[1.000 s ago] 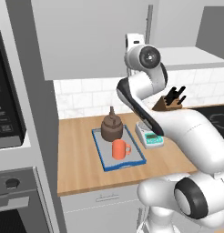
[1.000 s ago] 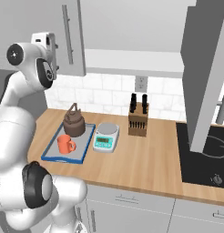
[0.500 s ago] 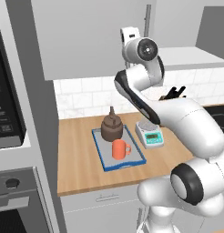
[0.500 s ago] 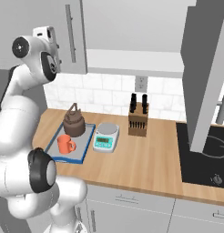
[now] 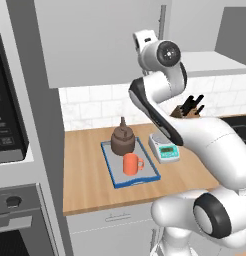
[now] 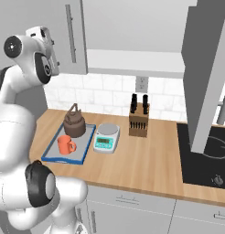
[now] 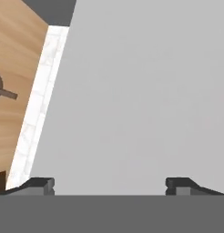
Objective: Pick the kettle from the counter and place it on the tray. Then pick the mug from the cabinet and place it on the tray. Then close the cabinet doors.
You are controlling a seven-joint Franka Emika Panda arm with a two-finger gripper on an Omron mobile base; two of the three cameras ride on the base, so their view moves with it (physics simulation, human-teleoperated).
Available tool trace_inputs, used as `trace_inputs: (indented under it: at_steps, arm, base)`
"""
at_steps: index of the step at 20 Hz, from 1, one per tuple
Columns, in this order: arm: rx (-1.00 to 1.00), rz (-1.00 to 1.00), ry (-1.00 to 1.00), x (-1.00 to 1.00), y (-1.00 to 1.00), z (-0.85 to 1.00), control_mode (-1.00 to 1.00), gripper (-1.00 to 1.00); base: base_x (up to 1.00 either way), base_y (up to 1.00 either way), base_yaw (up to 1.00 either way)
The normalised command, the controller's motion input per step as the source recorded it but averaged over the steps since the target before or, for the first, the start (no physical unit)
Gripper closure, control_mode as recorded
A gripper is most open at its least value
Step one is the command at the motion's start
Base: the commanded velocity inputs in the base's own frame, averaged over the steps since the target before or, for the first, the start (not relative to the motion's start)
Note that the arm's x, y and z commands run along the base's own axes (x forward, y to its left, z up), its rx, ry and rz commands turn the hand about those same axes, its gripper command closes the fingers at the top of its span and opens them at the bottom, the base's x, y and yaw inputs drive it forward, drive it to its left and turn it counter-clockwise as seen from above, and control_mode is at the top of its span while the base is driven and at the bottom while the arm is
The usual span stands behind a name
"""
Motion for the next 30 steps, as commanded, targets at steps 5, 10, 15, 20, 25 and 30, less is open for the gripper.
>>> trace_inputs:
  at_steps: [5,10,15,20,25,30]
  arm:
    - [0.02,0.0,0.0,-0.73,-0.01,0.11,-1.0,-1.0]
    - [0.08,0.0,0.0,-0.81,0.0,0.08,-1.0,-1.0]
    - [0.29,-0.12,0.0,-0.71,0.0,0.11,-1.0,-1.0]
    - [0.44,-0.32,0.0,-0.73,-0.01,0.11,-1.0,-1.0]
    - [0.6,-0.34,0.07,-0.67,-0.15,0.1,-1.0,-1.0]
    - [0.64,-0.34,0.01,-0.66,-0.05,-0.01,-1.0,-1.0]
  base:
    - [0.0,0.0,0.0]
    - [0.0,0.0,0.0]
    - [0.0,0.0,0.0]
    - [0.0,0.0,0.0]
    - [0.0,0.0,0.0]
    - [0.0,0.0,0.0]
